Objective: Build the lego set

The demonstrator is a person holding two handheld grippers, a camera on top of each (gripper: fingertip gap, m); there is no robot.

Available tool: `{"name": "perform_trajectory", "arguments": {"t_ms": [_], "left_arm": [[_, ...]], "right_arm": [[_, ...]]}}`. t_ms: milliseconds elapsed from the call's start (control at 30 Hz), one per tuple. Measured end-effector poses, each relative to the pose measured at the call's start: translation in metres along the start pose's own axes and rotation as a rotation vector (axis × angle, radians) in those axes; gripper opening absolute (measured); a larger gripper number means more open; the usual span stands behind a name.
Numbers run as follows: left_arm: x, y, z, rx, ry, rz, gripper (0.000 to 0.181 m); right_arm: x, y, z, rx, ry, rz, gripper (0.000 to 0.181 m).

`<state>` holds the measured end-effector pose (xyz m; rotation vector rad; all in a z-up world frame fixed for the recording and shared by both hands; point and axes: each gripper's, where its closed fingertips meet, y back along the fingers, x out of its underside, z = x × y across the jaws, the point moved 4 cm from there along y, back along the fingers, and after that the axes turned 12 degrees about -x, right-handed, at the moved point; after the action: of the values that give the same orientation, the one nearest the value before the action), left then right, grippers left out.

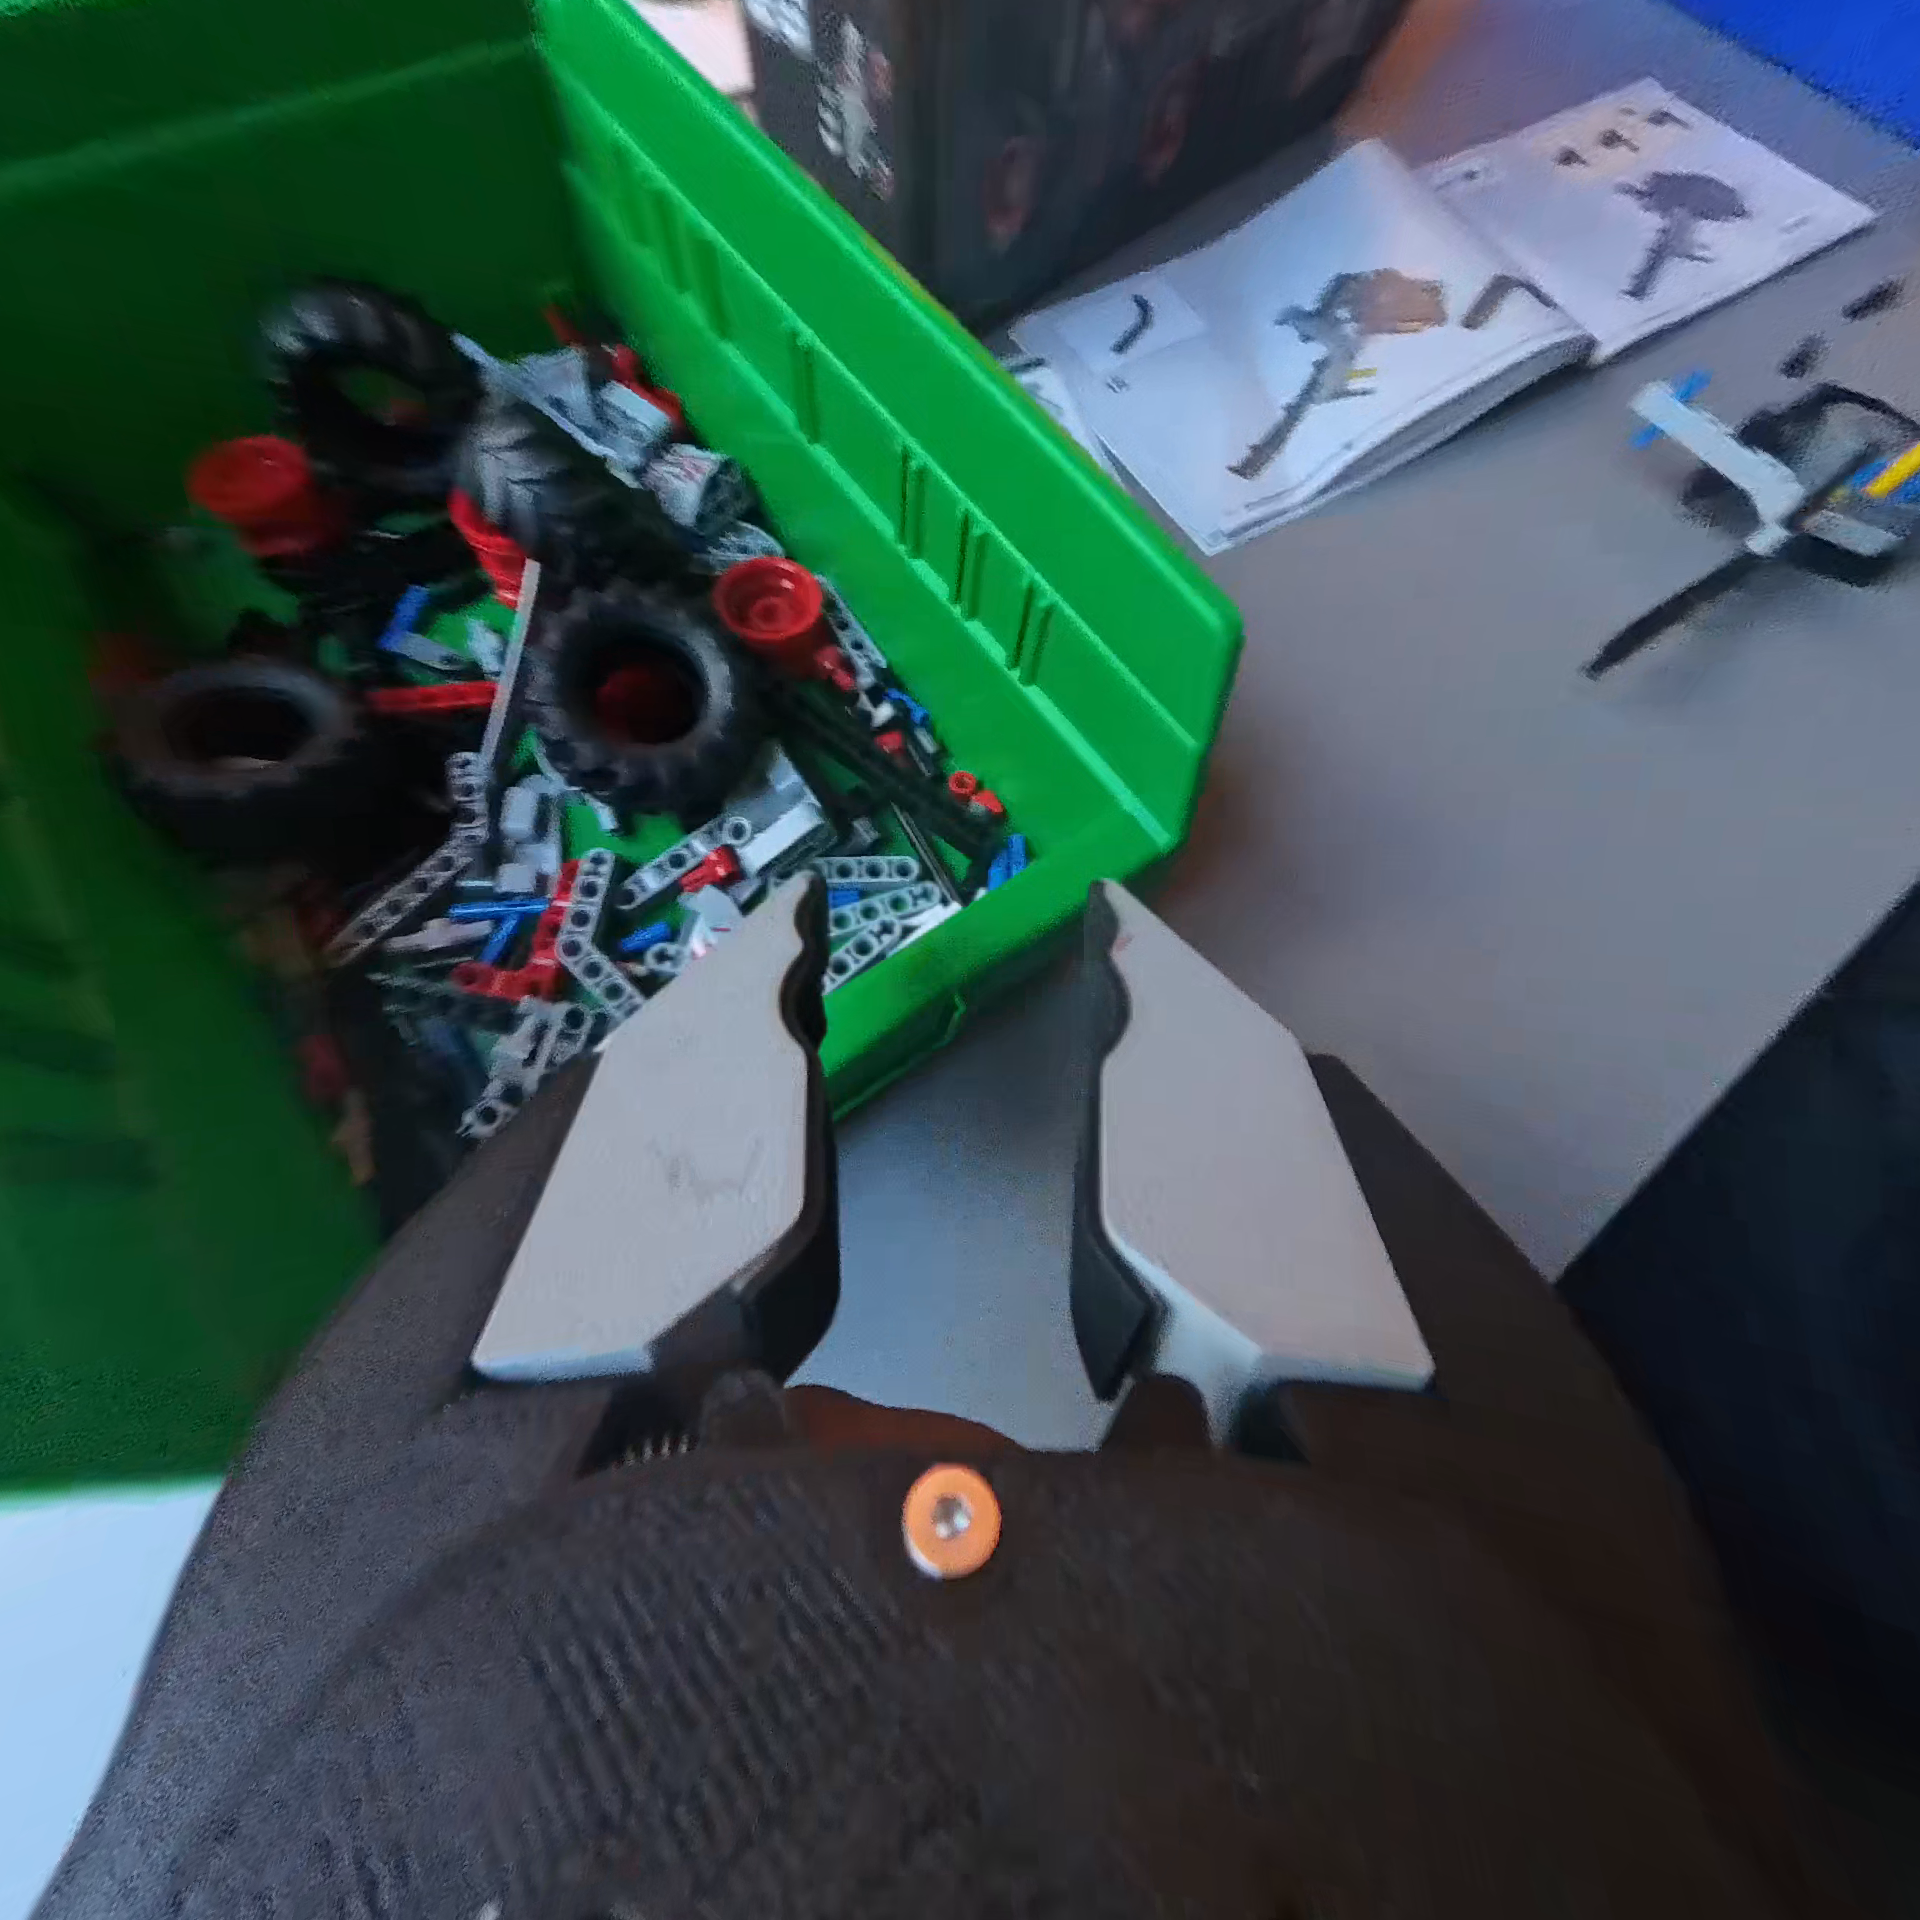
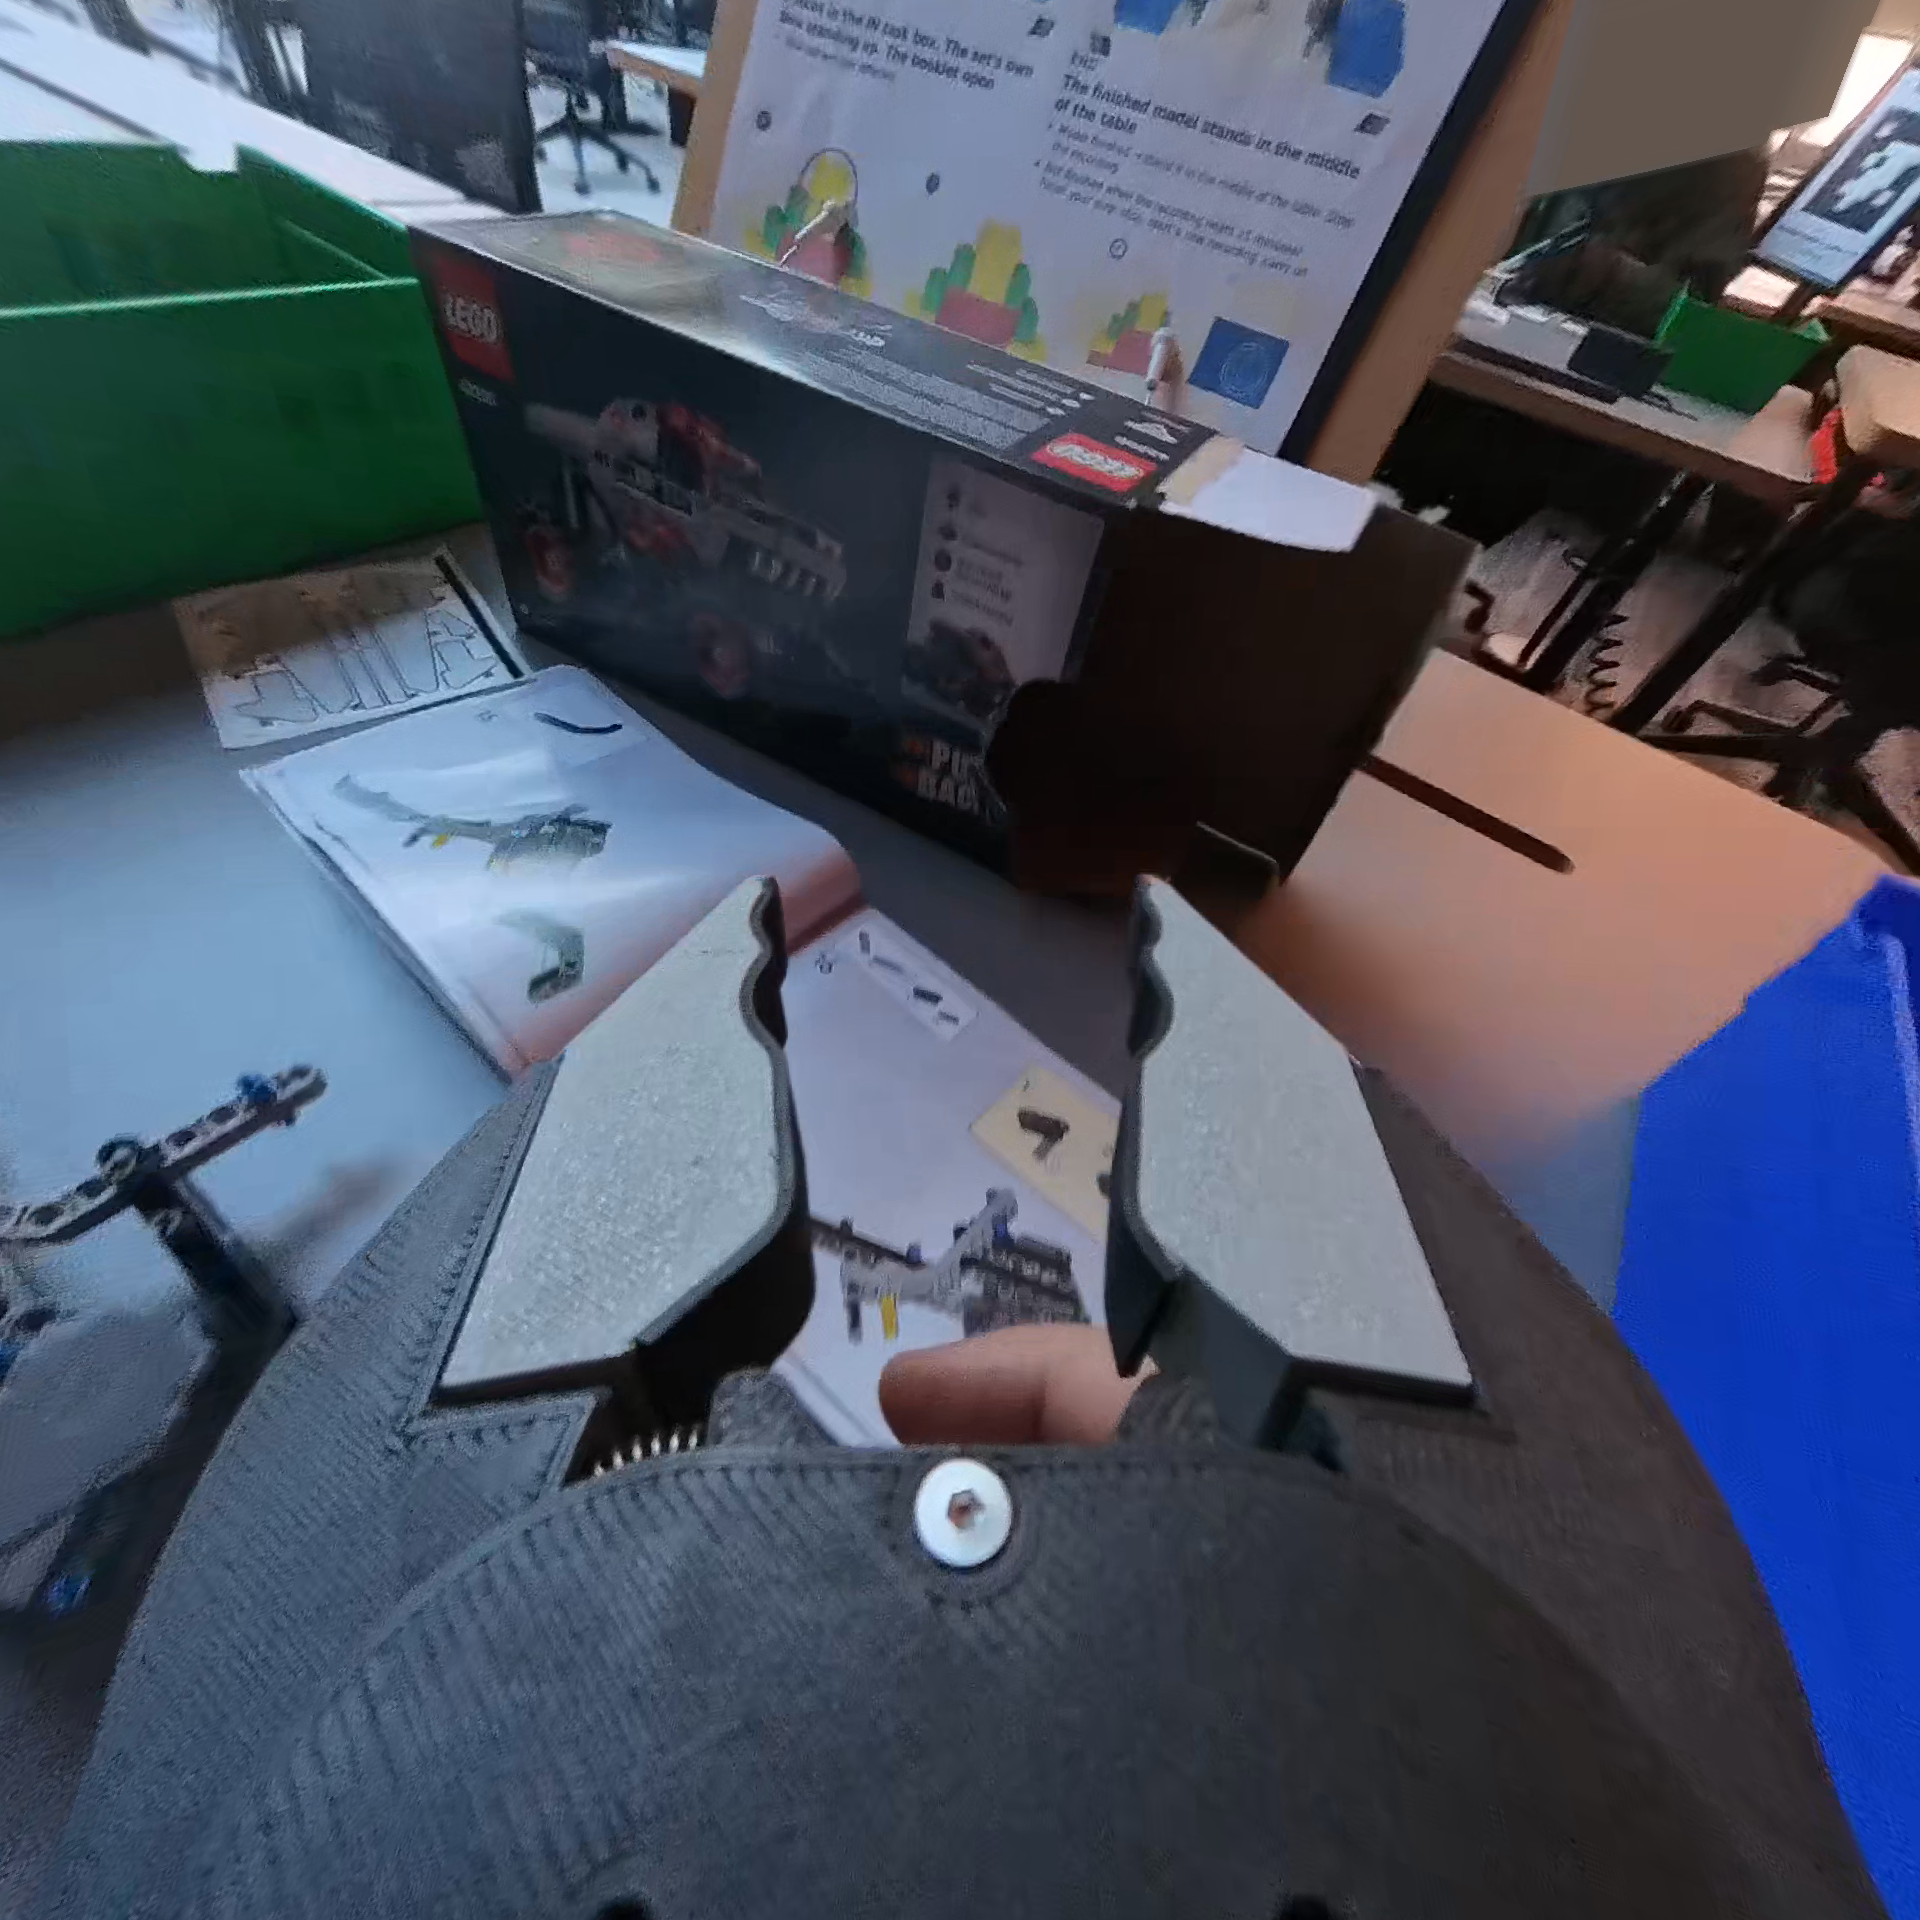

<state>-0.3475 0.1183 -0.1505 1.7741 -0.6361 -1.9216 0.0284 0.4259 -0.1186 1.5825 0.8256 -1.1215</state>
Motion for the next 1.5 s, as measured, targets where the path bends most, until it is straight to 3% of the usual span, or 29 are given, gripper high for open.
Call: {"name": "perform_trajectory", "arguments": {"t_ms": [33, 133, 200, 500, 600, 767, 900, 967, 1167, 1300, 1500], "left_arm": [[0.003, -0.006, 0.003, 0.034, -0.004, 0.036, 0.051], [0.025, -0.016, 0.020, 0.004, -0.108, 0.194, 0.058], [0.030, -0.014, 0.021, 0.031, -0.156, 0.244, 0.052], [0.024, -0.007, 0.002, 0.122, -0.112, 0.206, 0.050], [0.009, 0.014, 0.007, 0.120, -0.092, 0.113, 0.046], [-0.029, 0.040, 0.061, -0.098, -0.066, -0.028, 0.043], [-0.062, 0.051, 0.098, -0.233, -0.181, -0.093, 0.042], [-0.079, 0.045, 0.113, -0.266, -0.241, -0.113, 0.042], [-0.116, -0.008, 0.140, -0.185, -0.342, -0.036, 0.045], [-0.147, -0.024, 0.146, -0.106, -0.360, -0.064, 0.046], [-0.165, -0.053, 0.154, -0.115, -0.439, -0.072, 0.048]], "right_arm": [[-0.005, -0.009, -0.003, -0.010, 0.000, 0.017, 0.067], [-0.015, -0.026, -0.008, -0.006, -0.011, 0.045, 0.071], [-0.020, -0.030, -0.007, -0.009, -0.021, 0.015, 0.070], [-0.018, -0.024, 0.001, 0.010, 0.011, -0.020, 0.067], [-0.012, -0.015, -0.002, 0.022, -0.012, -0.051, 0.066], [-0.002, -0.004, -0.011, 0.100, -0.046, -0.088, 0.065], [0.001, -0.004, -0.020, 0.184, -0.058, -0.111, 0.061], [0.001, -0.005, -0.026, 0.253, -0.026, -0.103, 0.060], [0.004, -0.012, -0.031, 0.313, -0.020, -0.092, 0.057], [0.002, -0.007, -0.036, 0.363, -0.013, -0.131, 0.055], [0.004, 0.002, -0.052, 0.546, 0.069, -0.091, 0.052]]}}
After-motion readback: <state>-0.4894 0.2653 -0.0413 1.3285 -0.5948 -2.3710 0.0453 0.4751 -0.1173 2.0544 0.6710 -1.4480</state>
